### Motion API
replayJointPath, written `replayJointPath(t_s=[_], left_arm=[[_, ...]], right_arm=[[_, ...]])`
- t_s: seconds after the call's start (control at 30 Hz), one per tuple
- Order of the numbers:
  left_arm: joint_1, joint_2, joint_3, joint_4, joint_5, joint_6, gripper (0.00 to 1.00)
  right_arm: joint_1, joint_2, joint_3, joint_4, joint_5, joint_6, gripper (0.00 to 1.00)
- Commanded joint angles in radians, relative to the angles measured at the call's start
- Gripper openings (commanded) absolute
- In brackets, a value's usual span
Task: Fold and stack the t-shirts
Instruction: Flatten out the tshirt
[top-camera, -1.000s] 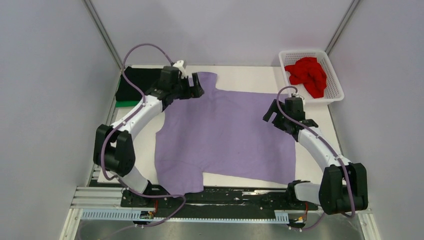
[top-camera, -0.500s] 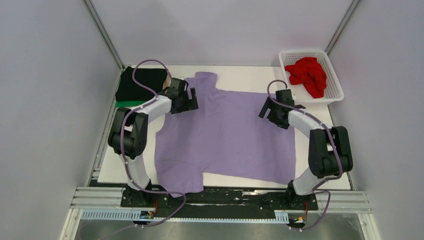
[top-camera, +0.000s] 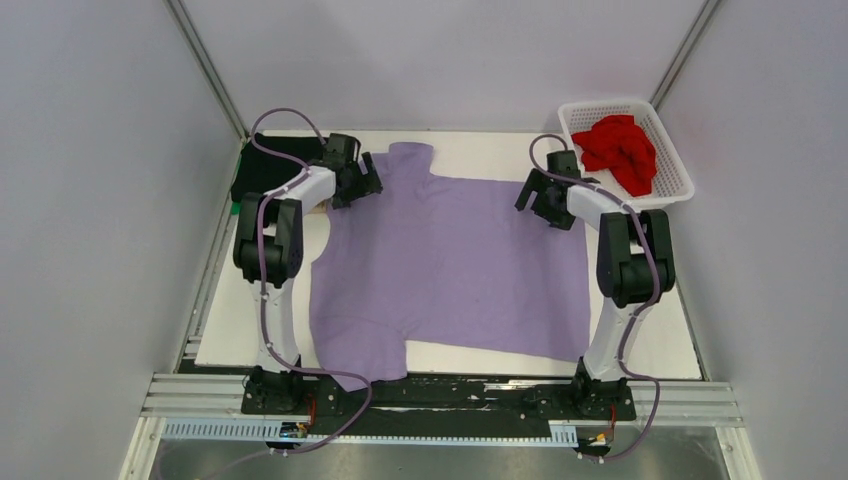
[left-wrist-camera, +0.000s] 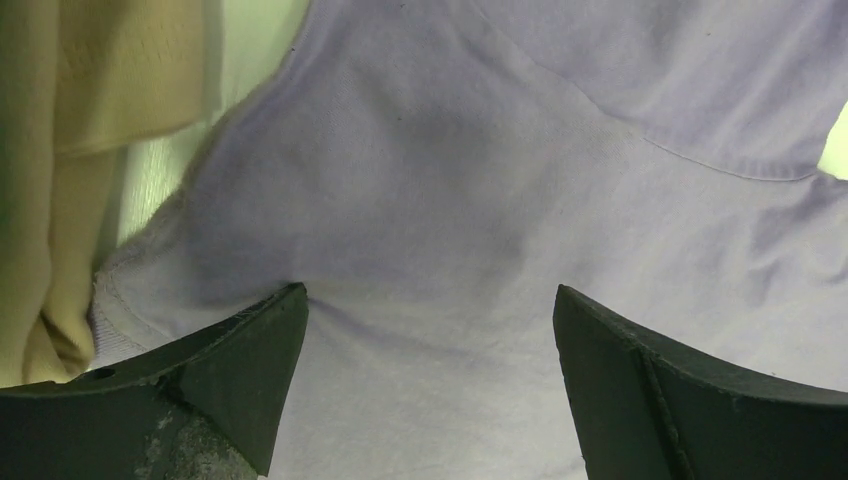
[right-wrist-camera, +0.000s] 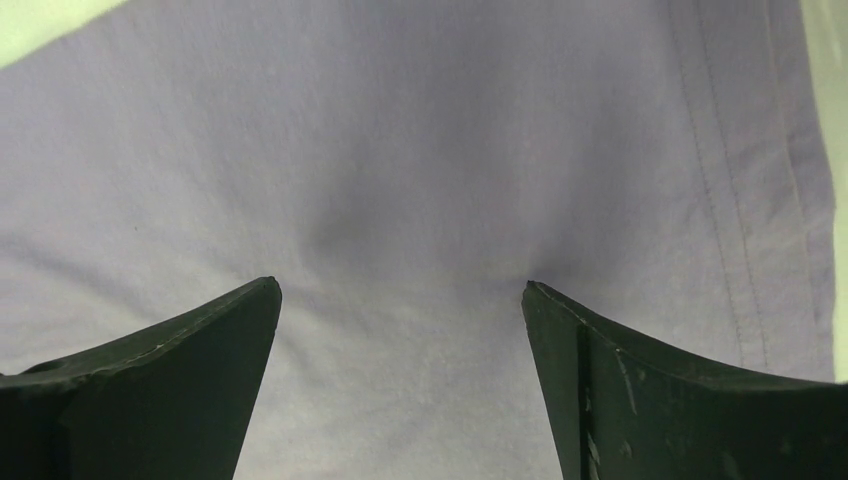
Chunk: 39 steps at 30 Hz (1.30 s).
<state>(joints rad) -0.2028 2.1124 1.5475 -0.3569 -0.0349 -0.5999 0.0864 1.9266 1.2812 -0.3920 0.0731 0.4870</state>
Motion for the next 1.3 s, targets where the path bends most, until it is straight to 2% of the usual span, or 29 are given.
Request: replayJointPath(t_s=[0.0,0.43,0.57,0.67,0.93,1.17,1.27], left_arm=[[0.022,0.079,0.067,-0.064,0.002,-0.022,1.00],[0.072,0.213,0.263,-0.098,0.018,-0.052,1.00],[0.072,0.223,0.361,-0.132,0.027,-0.022,1.00],[0.070,0.181,0.377,-0.141,0.076,-0.005,1.00],[-0.005,-0.174,0.115,-0.128,0.114,0.053,1.00],[-0.108,-0.493,-0.126,-0.242,0.001,0.037,1.00],[-0.129,-0.655,-0.261,-0.268,0.012,0.002,1.00]], right_arm=[[-0.027,0.102,0.105,-0.008,-0.016,-0.044,1.00],[-0.077,0.292,0.370,-0.053,-0.091,-0.041,1.00],[-0.077,0.300,0.446,-0.075,-0.074,-0.071,1.00],[-0.078,0.244,0.443,-0.082,-0.075,-0.080,1.00],[-0.042,-0.021,0.242,-0.066,-0.101,-0.108,1.00],[-0.022,-0.200,0.058,-0.037,-0.196,-0.111,1.00],[-0.022,-0.226,0.018,-0.030,-0.209,-0.115,1.00]])
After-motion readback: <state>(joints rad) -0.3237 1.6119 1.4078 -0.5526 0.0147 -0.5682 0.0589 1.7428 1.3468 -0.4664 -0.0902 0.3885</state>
